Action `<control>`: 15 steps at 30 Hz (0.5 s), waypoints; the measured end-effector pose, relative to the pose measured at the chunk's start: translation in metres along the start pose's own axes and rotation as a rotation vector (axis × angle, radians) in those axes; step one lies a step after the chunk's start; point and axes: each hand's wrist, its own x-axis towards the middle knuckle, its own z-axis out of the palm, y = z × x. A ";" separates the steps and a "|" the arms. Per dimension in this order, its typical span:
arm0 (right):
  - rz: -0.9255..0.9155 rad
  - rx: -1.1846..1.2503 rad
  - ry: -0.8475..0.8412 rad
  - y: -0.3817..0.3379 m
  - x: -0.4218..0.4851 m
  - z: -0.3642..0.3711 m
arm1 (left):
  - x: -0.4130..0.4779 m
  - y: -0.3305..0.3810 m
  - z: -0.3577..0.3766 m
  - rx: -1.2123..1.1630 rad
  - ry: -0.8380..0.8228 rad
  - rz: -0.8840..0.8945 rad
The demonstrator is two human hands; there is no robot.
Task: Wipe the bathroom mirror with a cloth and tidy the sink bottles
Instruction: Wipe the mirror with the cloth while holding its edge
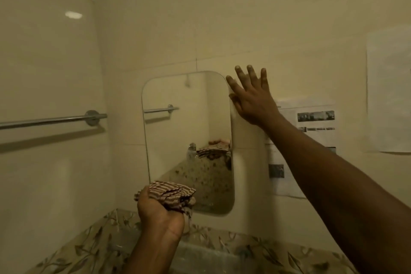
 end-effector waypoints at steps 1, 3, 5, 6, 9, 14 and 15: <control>-0.013 -0.024 -0.004 0.005 0.007 0.004 | 0.002 0.004 0.004 -0.017 0.008 0.022; -0.036 -0.077 0.006 0.011 0.013 0.013 | 0.009 0.012 0.015 -0.045 0.010 0.083; -0.058 -0.151 0.047 0.014 0.013 0.026 | 0.019 0.021 0.031 -0.034 0.008 0.200; -0.060 -0.169 0.073 0.015 0.013 0.031 | 0.026 0.025 0.042 0.006 0.007 0.291; -0.073 -0.189 0.096 0.017 0.013 0.035 | 0.034 0.038 0.080 0.177 -0.060 0.707; -0.102 -0.212 0.129 0.020 0.011 0.040 | 0.062 0.043 0.160 0.369 -0.145 1.034; -0.103 -0.209 0.137 0.020 0.011 0.041 | 0.069 0.041 0.173 0.412 -0.147 1.083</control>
